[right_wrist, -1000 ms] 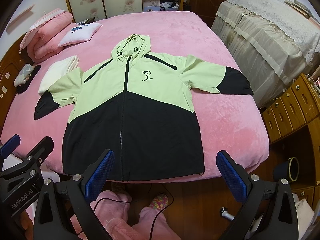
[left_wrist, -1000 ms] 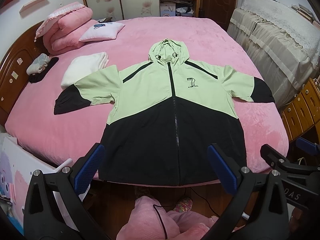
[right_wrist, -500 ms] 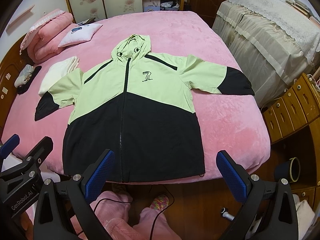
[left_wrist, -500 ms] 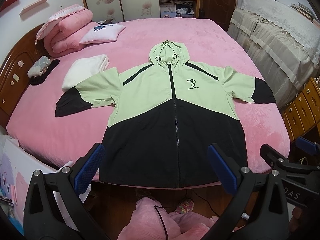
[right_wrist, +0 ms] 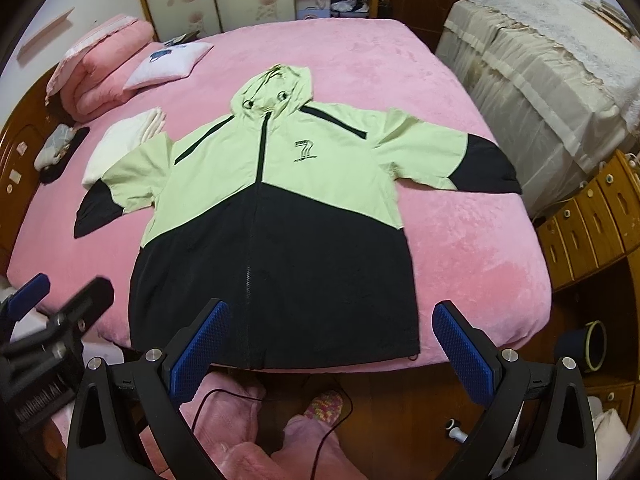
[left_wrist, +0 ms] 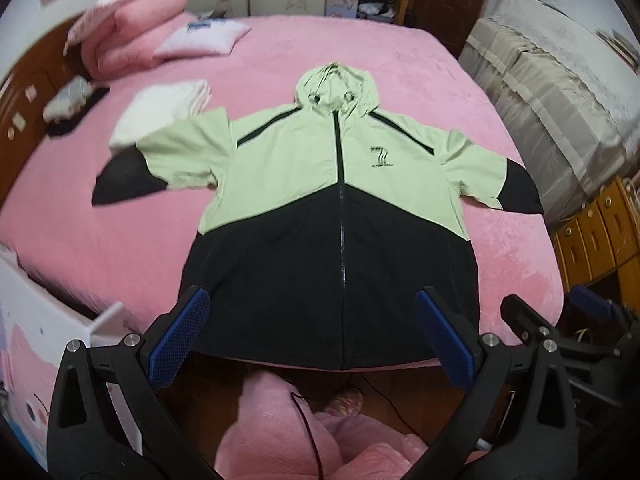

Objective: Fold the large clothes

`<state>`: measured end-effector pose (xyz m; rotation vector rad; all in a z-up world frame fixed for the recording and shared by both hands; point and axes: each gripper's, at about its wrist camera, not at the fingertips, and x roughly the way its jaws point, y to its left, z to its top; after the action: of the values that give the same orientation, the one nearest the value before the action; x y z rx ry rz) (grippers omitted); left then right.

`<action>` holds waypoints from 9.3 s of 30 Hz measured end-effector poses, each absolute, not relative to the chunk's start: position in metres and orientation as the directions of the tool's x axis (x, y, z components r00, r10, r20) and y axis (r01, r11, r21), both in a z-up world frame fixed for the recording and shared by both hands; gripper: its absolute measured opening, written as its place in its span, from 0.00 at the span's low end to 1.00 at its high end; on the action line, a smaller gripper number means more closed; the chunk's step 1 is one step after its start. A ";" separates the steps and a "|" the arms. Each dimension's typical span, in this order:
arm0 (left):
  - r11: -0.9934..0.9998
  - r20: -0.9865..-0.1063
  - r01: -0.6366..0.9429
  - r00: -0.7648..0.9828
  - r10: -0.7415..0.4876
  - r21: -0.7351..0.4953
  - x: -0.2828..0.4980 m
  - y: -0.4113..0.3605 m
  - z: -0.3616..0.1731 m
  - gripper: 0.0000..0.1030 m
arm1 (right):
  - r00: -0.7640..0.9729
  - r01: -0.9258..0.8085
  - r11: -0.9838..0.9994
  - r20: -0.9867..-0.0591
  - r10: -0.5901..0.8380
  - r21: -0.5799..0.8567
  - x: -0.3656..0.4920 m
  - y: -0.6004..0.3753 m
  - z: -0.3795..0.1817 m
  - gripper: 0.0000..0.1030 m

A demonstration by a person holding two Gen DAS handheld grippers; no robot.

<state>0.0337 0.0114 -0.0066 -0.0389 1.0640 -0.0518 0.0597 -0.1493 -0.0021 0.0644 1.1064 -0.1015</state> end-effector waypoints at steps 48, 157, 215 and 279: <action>0.679 -0.342 -0.357 0.925 0.163 -0.641 0.337 0.487 -0.197 0.01 | 0.285 0.034 0.997 -0.957 0.061 0.074 0.401 0.152 -0.263 1.00; 0.993 -0.942 -0.033 0.321 -0.094 -0.110 0.539 0.149 -0.357 0.25 | 0.435 0.073 0.968 -0.881 0.186 0.240 0.446 -0.136 -0.337 0.15; 0.965 -0.946 0.215 0.252 -0.206 -0.152 0.400 -0.245 -0.267 0.08 | 0.481 0.734 0.631 -0.848 -0.222 0.251 0.231 -0.722 -0.277 0.07; 0.988 -0.934 0.007 0.323 -0.150 -0.156 0.455 -0.118 -0.357 0.25 | 0.385 0.322 0.938 -0.923 -0.005 0.130 0.311 -0.416 -0.389 0.63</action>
<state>0.4549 -0.1179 -0.3572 -0.1315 1.2382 -0.1032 0.3106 -0.4159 -0.3888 0.3100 1.1619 -0.2124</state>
